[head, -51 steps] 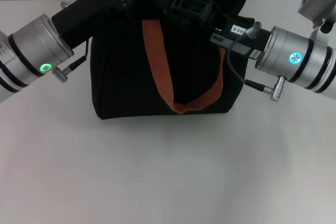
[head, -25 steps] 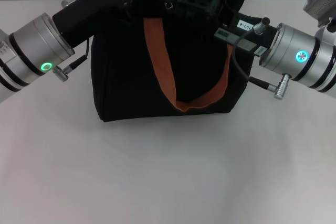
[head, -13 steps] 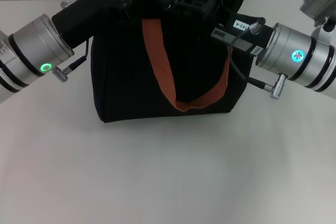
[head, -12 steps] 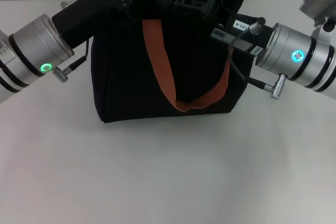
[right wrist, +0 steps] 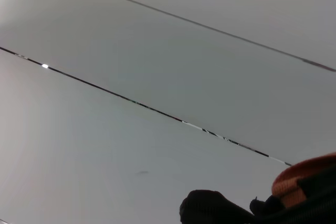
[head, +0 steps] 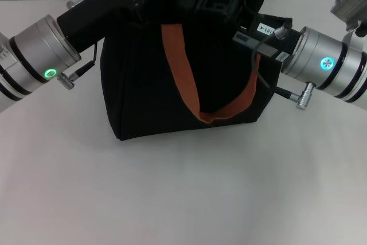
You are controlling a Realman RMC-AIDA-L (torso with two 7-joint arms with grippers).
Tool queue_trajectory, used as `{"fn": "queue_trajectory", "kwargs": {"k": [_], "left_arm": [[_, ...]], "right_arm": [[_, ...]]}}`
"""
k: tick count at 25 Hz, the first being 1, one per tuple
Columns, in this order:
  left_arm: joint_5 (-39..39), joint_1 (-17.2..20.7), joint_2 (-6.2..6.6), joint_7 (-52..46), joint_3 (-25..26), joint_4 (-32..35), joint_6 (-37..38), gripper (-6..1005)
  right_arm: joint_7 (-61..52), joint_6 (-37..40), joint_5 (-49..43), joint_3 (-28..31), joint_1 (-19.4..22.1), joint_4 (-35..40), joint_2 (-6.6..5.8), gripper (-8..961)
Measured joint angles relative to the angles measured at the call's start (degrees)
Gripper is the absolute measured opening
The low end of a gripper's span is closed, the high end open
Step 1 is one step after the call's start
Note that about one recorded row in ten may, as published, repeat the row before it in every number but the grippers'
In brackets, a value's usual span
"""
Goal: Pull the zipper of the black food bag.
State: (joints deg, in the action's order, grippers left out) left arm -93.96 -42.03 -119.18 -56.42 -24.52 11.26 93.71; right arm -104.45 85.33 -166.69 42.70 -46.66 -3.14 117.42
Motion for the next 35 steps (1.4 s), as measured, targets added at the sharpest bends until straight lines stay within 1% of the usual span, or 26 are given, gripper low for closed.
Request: {"fn": "queue_trajectory", "kwargs": {"k": [3,9,23,28,35], "left_arm": [[0.0,0.0,0.0,0.0,0.0,0.0,0.0,93],[0.0,0.1,0.0,0.0,0.1,0.2,0.2,94],[0.1,0.5,0.05,-0.3,0.2,0.3,0.7,94],[0.1,0.6,0.06,-0.3,0.2,0.3,1.1,93],[0.9,1.7,0.23,-0.5,0.3,0.5,2.3,93]], "right_arm": [[0.0,0.0,-0.1,-0.1,0.0,0.0,-0.07,-2],[-0.7,-0.4,0.0,0.0,0.6,0.6,-0.39,-2],[-0.4,-2.1,0.4,0.4,2.1,1.4,-0.51,-1],[-0.1,-2.6,1.5,0.4,2.2,3.0,-0.53,-2],[0.0,-3.3,3.0,0.4,2.5,5.0,-0.53,5]]}}
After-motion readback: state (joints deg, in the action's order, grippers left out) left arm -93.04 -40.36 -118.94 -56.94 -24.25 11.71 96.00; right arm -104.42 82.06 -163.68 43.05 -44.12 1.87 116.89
